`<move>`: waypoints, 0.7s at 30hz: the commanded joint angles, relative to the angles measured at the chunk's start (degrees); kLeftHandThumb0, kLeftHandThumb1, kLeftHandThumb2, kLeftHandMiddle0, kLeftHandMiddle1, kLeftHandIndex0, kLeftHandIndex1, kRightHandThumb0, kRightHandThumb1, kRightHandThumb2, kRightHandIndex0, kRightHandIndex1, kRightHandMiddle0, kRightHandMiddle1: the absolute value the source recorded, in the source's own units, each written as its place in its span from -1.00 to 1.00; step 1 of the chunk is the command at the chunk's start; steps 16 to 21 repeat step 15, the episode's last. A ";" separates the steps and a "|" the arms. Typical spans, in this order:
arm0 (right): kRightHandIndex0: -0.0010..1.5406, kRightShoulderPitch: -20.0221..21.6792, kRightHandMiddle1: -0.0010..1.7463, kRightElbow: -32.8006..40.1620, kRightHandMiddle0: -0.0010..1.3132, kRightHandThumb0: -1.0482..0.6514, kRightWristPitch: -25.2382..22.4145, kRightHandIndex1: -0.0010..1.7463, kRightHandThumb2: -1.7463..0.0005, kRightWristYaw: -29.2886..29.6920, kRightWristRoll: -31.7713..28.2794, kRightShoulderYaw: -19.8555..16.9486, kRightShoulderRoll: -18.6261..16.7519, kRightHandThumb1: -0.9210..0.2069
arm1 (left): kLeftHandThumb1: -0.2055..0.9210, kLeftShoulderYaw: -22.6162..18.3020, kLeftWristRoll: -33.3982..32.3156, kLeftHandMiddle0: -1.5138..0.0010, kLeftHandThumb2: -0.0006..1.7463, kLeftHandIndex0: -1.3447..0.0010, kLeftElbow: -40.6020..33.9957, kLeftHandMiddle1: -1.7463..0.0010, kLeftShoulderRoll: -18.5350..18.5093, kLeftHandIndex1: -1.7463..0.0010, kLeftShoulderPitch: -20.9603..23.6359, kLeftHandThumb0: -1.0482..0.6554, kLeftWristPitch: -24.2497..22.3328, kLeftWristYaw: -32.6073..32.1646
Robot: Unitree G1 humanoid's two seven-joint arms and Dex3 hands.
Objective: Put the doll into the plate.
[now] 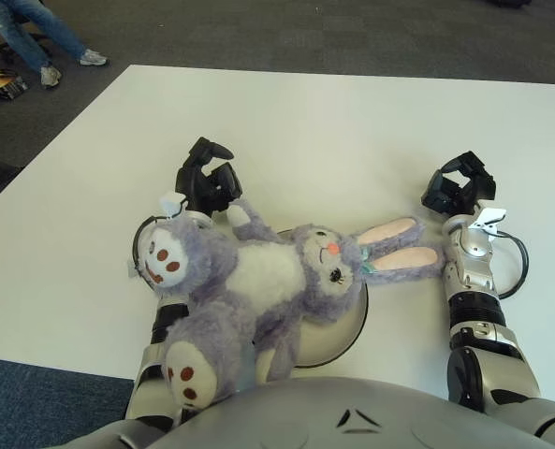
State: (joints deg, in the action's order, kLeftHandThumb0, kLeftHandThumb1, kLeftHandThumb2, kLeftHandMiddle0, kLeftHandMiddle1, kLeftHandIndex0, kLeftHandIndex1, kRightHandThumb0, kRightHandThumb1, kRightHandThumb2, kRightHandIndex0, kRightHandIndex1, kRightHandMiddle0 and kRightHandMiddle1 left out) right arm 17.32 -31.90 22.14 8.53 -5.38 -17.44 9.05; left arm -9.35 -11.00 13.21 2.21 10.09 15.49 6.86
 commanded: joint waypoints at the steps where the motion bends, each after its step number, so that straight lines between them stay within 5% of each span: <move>1: 0.66 -2.78 1.00 -2.02 0.03 -0.37 -1.49 1.00 -0.61 0.01 -0.35 0.17 -1.27 0.21 | 0.13 -0.07 -0.19 -0.43 0.35 0.23 2.14 -1.00 0.20 -1.00 -4.03 -0.29 -0.26 0.04; 21: 0.67 -2.79 1.00 -1.89 0.04 -0.37 -1.80 1.00 -0.61 0.15 -0.42 0.17 -1.30 0.21 | 0.11 -0.10 -0.29 -0.43 0.36 0.22 2.24 -1.00 0.22 -1.00 -3.97 -0.29 -0.08 0.01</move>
